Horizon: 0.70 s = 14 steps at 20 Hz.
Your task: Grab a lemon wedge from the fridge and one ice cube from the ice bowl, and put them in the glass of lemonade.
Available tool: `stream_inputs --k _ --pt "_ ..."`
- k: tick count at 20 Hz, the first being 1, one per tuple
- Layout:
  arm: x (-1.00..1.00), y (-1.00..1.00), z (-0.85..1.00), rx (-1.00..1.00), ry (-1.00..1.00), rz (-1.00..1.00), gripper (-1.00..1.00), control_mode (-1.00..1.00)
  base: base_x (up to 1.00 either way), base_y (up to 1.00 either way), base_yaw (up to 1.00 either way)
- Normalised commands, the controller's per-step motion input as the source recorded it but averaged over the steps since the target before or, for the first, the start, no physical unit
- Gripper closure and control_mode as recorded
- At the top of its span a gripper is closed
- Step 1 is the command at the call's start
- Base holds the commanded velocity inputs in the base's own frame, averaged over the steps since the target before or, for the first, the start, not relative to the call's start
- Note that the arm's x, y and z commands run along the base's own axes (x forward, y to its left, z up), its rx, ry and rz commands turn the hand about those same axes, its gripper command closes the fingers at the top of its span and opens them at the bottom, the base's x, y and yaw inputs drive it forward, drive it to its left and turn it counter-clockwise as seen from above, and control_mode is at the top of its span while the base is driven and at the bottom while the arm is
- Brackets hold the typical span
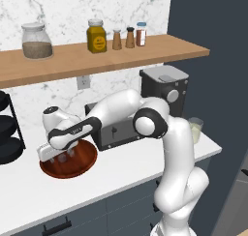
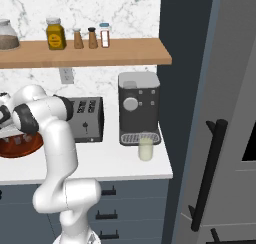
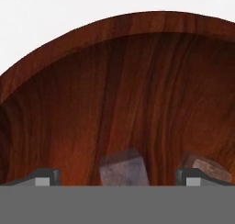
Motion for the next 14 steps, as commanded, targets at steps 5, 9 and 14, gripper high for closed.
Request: stream_inputs --k 5,9,14 --pt "0.0 0.0 0.0 0.0 0.0 0.0 -1.0 -1.0 0.0 0.0 0.0" --pt "-0.04 -0.01 -0.03 0.0 0.0 0.0 -1.0 -1.0 0.0 0.0 0.0" --pt "-0.01 -0.01 -0.05 0.0 0.0 0.0 -1.0 -1.0 0.0 0.0 0.0"
